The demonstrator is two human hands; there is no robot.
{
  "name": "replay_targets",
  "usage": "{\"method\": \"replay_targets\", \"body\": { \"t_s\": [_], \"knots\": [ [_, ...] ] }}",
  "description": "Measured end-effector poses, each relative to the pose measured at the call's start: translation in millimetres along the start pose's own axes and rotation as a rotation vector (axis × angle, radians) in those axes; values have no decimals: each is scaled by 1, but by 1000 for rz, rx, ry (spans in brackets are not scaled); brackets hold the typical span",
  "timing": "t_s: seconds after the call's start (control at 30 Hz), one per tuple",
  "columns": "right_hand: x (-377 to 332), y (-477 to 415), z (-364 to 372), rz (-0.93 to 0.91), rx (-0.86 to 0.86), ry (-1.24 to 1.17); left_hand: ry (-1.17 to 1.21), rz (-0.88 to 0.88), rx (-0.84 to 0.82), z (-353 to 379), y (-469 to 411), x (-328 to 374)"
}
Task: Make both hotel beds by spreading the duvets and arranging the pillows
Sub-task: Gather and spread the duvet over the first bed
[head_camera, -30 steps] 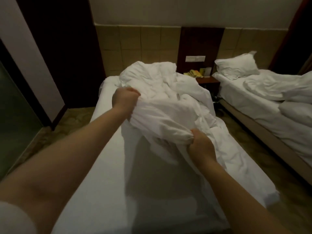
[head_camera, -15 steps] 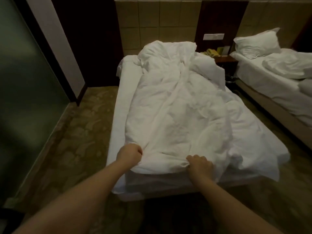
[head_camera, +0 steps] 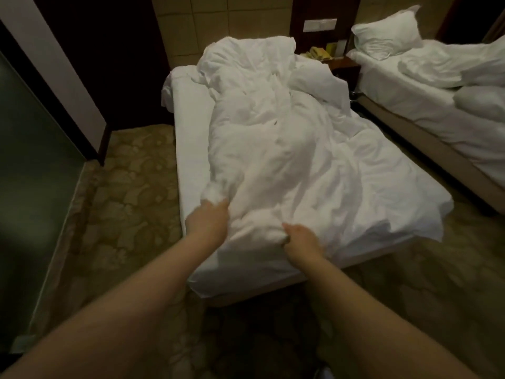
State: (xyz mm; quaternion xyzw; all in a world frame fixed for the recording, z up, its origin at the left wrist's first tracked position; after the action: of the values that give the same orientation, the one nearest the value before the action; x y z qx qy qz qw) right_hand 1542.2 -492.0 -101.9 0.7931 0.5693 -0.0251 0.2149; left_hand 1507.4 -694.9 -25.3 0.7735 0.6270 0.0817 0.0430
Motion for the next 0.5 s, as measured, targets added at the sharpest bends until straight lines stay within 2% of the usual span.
{"method": "replay_targets", "body": {
  "t_s": [0.07, 0.13, 0.17, 0.33, 0.5],
  "knots": [
    [2, 10, 27, -19, -259, -60, -60, -83, -295, 28, 3, -1],
    [7, 16, 34, 8, -414, -175, -98, -105, -430, 36, 1, 9],
    [11, 16, 32, 16, -425, -196, -107, -91, -447, 36, -2, 20],
    [54, -8, -9, 117, -227, -351, -129, 108, -365, 25, -33, 103],
    [136, -39, -50, 217, -76, -480, -167, 341, -307, 42, -71, 214]
  ]
}}
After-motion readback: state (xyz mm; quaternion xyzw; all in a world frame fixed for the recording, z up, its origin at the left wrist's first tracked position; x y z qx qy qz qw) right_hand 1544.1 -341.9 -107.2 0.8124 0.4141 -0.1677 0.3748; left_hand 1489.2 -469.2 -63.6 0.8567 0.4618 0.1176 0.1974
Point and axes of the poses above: each hand's wrist, its own y-axis away from the middle knuckle, its own z-axis out of the palm, x = y × z, the point moved 1 cm from there along -y, towards the middle knuckle, and after that the axes turned 7 degrees about z, right-handed, at the moved point
